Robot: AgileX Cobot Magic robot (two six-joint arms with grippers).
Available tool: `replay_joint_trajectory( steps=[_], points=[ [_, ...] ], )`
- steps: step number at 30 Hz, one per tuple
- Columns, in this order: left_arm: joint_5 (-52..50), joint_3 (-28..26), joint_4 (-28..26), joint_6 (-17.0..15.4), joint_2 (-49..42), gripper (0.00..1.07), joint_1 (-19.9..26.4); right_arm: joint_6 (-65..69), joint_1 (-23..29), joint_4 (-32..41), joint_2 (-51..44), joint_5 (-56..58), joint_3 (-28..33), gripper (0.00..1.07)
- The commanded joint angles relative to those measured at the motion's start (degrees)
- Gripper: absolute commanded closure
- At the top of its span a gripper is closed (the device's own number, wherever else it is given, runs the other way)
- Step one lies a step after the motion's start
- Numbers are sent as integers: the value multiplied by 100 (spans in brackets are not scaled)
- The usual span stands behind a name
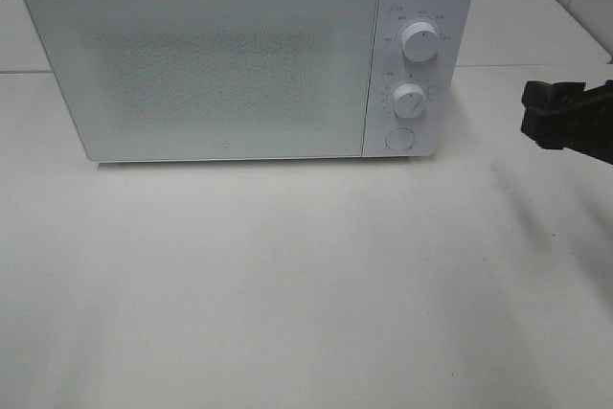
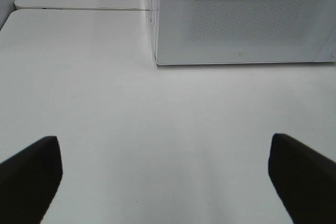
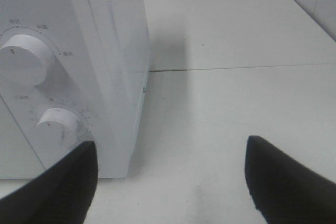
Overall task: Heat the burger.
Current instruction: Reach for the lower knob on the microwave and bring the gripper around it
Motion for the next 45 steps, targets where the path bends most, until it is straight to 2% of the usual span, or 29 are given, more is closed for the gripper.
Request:
replay_joint_trajectory(
  steps=[1, 3, 5, 6, 7, 8, 10, 11, 13, 15, 20, 24, 32, 38, 45],
  points=[
    [-63, -6, 0, -23, -126, 6, 29, -275, 344, 441, 52, -229, 0, 31],
    [-63, -6, 0, -23, -126, 6, 29, -590, 768, 974, 166, -441, 0, 31],
    [-63, -6, 0, -23, -126, 6, 29, -705, 928, 1209, 223, -539, 0, 31],
    [-63, -6, 0, -23, -126, 6, 29, -922, 1272, 1673, 355, -728, 0, 31],
    [-63, -6, 0, -23, -126, 6, 29, -922, 1272, 1673, 355, -728, 0, 31],
    [-63, -6, 0, -23, -126, 6, 29, -1129, 1581, 2057, 476, -911, 0, 31],
    [-63, -6, 0, -23, -126, 6, 29, -1220, 1748, 2263, 539, -1037, 0, 31],
    [-63, -6, 0, -23, -126, 6, 29, -1283, 2028, 2538, 647, -1226, 0, 31],
    [-63, -6, 0, -23, -126, 6, 29, -1289, 2172, 2630, 699, -1324, 0, 31],
    [-63, -6, 0, -23, -126, 6, 29, -1261, 2595, 2739, 871, -1553, 0, 31],
    [-63, -6, 0, -23, -126, 6, 29, -1243, 3037, 2922, 1220, -2143, -11, 31],
    [-63, -6, 0, -23, -126, 6, 29, -1203, 3128, 2979, 1427, -2292, -69, 31],
    [-63, -6, 0, -23, -126, 6, 29, -1192, 3128, 3042, 1994, -2309, -676, 31],
    [-63, -6, 0, -23, -126, 6, 29, -1180, 3128, 3042, 2257, -2309, -900, 31],
    [-63, -6, 0, -23, -126, 6, 29, -1180, 3128, 3323, 2773, -2303, -1421, 31]
  ],
)
